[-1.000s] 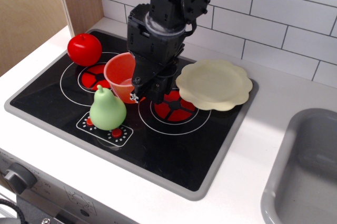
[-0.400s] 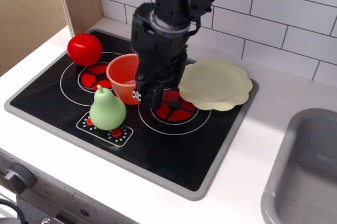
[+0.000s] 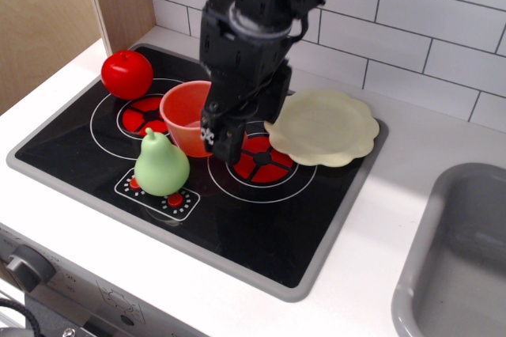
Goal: Take cup off plate
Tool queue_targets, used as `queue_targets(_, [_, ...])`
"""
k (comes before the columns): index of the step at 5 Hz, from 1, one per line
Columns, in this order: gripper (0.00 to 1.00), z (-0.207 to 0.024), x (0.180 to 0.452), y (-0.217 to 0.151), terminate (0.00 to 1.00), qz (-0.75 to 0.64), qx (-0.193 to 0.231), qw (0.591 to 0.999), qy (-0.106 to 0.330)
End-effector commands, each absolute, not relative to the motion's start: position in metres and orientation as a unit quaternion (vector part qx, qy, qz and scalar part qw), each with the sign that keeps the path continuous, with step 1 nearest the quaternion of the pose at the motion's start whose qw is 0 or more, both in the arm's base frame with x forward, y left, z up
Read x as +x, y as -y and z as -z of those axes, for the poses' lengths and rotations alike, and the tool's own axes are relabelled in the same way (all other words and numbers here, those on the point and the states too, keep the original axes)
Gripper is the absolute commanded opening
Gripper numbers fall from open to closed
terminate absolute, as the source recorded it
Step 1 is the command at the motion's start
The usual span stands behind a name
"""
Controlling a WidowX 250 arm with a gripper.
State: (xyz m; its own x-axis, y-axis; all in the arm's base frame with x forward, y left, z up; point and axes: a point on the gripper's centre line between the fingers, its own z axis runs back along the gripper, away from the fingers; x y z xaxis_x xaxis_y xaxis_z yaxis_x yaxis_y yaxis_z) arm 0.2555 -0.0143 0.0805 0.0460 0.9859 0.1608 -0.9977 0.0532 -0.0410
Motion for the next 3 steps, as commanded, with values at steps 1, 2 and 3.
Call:
queue_targets(1, [1.00,-0.1203,0.2590,0.0370,0.00,-0.615,-0.011,0.785,0.080])
queue_targets(2, [1.00,-0.1203,0.2590,0.0370,0.00,-0.615,-0.011,0.785,0.080])
queue_targets(3, [1.00,-0.1203,0.2590,0.0370,1.00,-0.615,-0.011,0.785,0.080])
